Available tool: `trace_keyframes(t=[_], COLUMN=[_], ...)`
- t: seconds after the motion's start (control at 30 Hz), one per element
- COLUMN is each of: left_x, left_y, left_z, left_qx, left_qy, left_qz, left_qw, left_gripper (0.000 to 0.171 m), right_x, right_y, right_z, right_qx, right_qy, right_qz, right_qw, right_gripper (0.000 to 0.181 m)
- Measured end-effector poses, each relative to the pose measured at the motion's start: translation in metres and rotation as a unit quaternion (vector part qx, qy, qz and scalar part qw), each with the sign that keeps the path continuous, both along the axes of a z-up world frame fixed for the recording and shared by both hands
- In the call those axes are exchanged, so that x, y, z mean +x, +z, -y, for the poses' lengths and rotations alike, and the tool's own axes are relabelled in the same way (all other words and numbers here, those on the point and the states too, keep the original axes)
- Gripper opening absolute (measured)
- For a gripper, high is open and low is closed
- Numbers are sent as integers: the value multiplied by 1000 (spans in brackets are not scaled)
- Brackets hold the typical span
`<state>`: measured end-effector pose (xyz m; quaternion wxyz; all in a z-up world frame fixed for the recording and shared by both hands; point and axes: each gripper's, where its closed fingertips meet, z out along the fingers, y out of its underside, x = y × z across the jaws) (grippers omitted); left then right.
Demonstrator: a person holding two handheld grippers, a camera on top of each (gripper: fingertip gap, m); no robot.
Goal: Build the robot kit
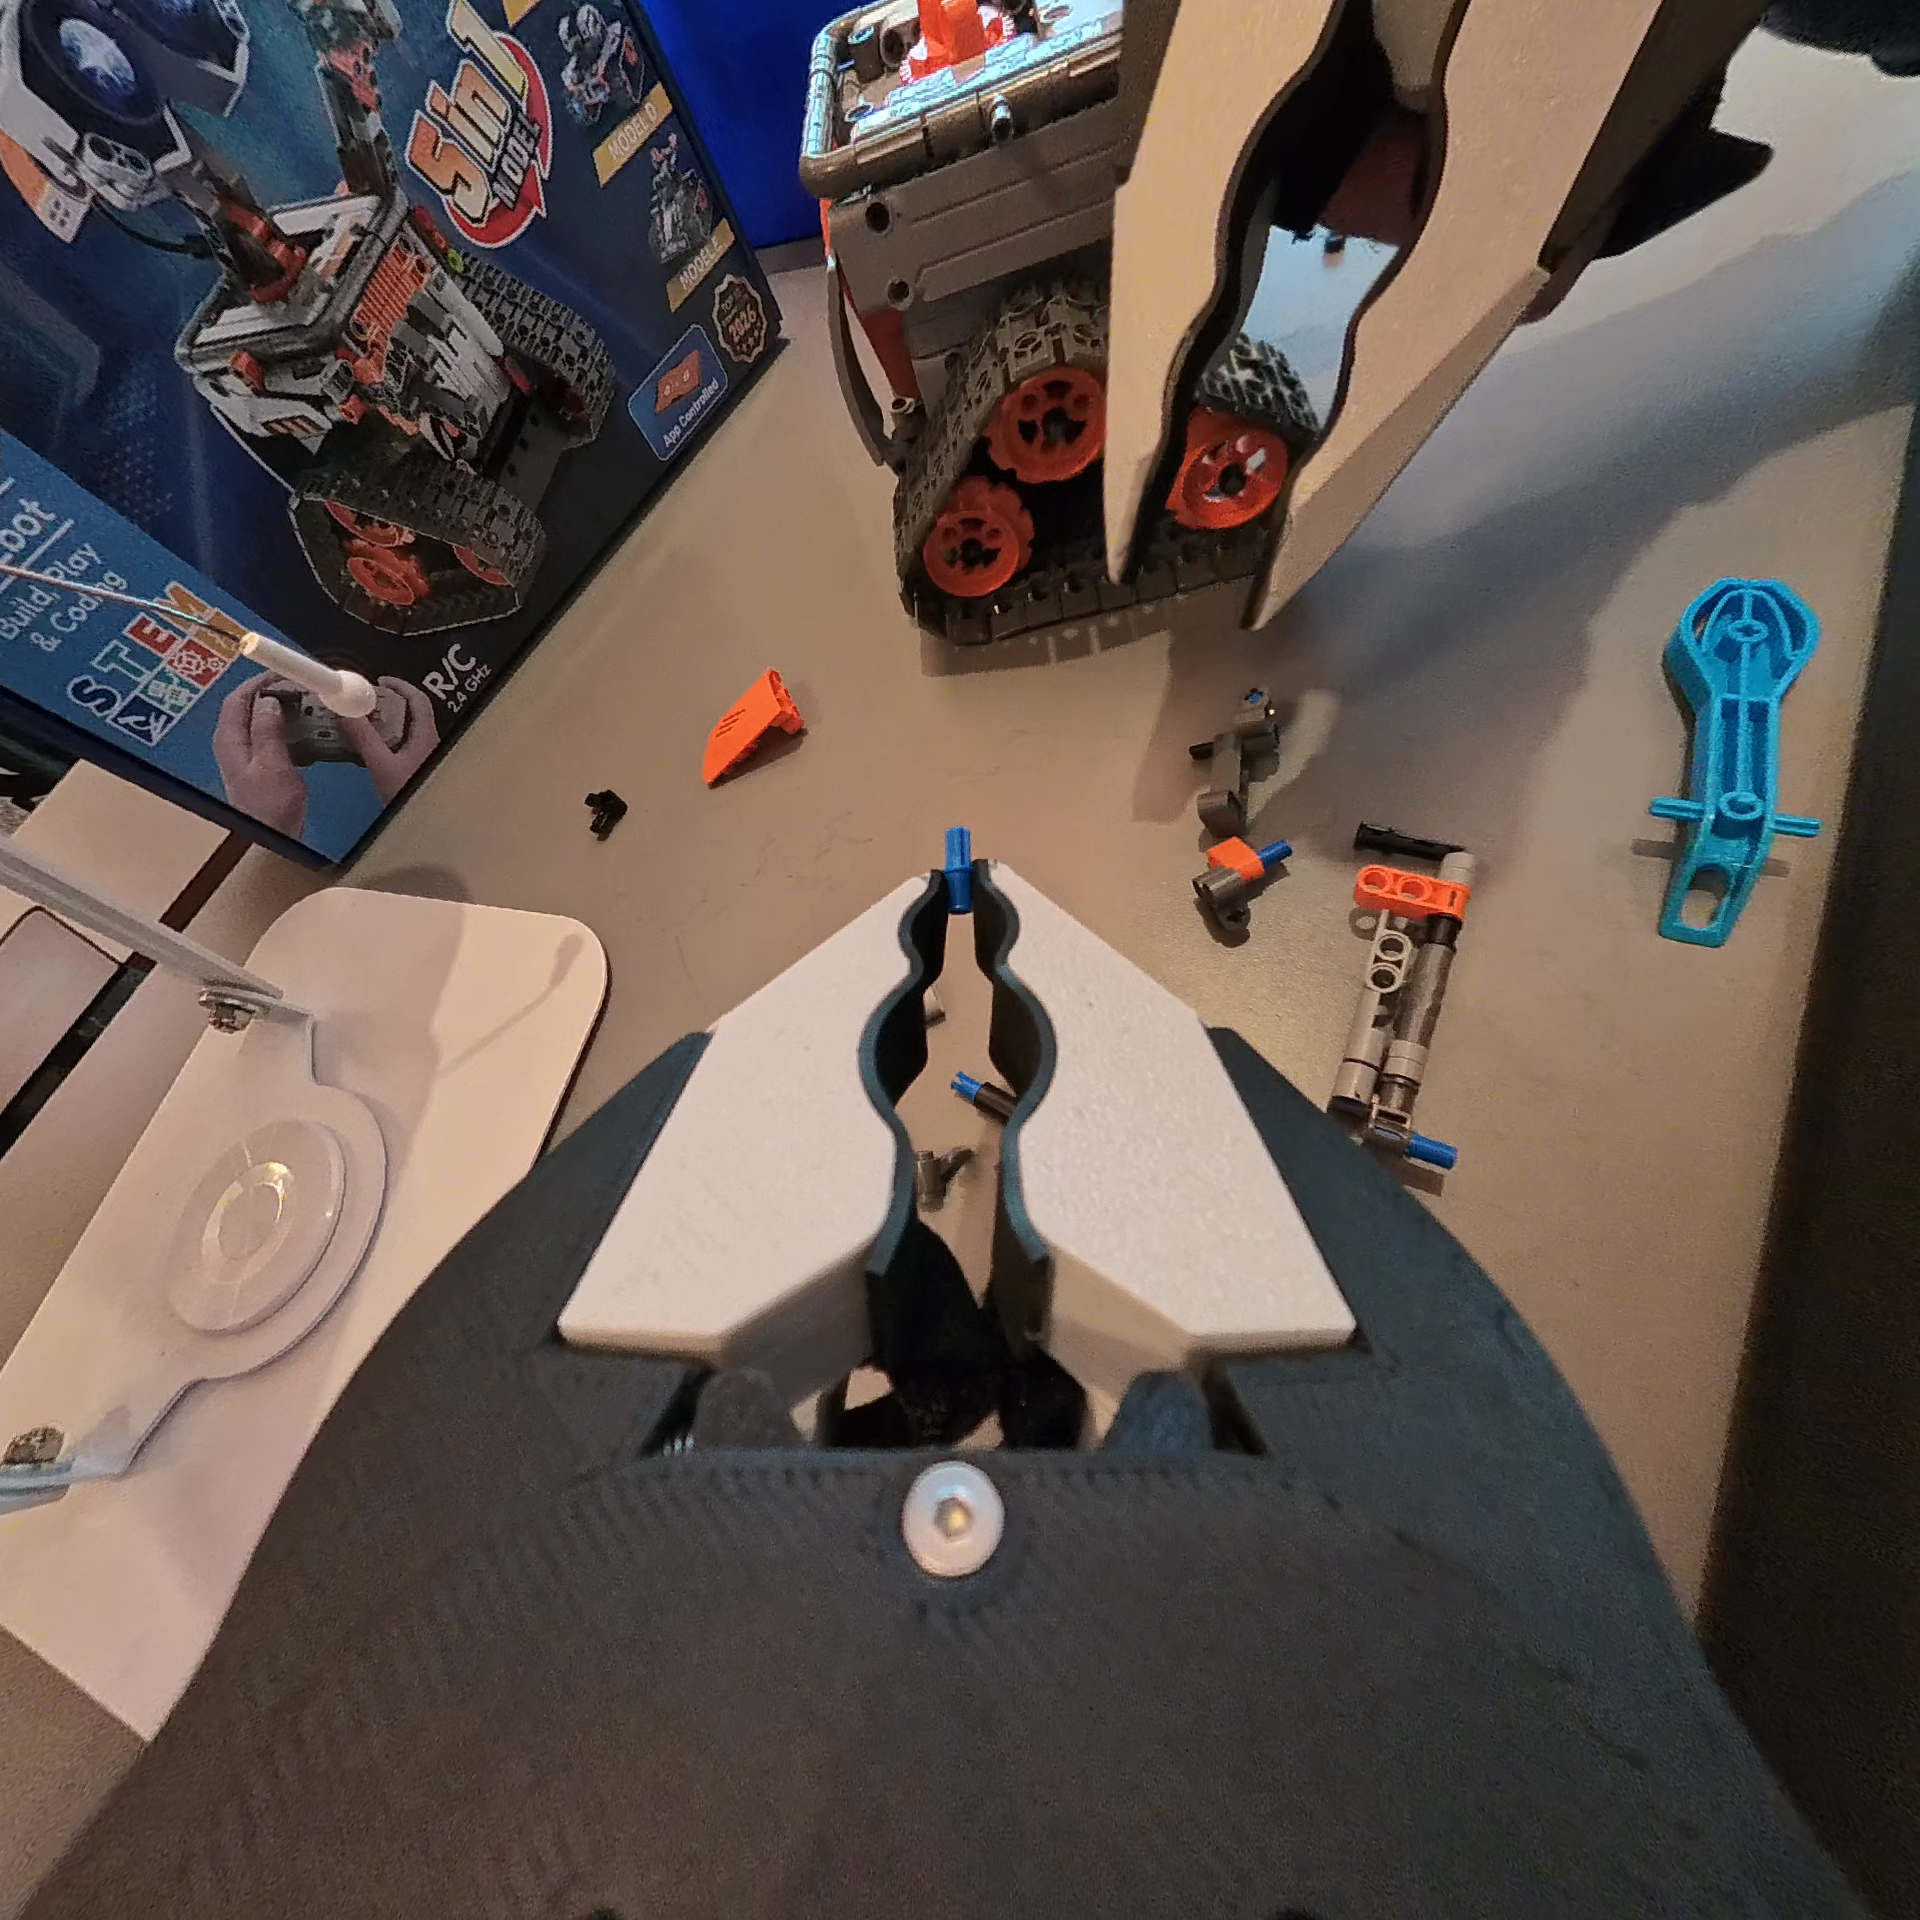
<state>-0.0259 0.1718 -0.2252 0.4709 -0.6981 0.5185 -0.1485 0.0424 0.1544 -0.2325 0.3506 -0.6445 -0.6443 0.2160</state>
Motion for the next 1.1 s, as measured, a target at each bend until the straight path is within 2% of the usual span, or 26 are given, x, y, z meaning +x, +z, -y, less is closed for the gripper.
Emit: trace_keyframes(t=[0.53, 0.7, 0.87, 0.97, 1.1], left_x=[2, 3, 3, 3, 3], left_y=[-3, -3, -4, -4, -3], left_z=[1, 2, 2, 3, 3], left_qx=[-5, -5, -5, -5, -3], left_qy=[-5, -7, -9, -9, -10], left_qz=[-4, -5, -6, -6, -6], left_qw=[1000, 1000, 1000, 1000, 1000], left_gripper=[2, 2, 2, 2, 2], right_x=[-16, -24, -28, -29, -31], right_y=[-41, -46, -55, -57, -58], right_z=[17, 22, 21, 21, 21], right_qx=[-16, -17, -15, 4, 21], right_qy=[28, 35, 29, 30, 30], right_qz=[74, 77, 101, 111, 117], right_qw=[997, 996, 994, 993, 992], right_gripper=[30, 31, 25, 12, 10])
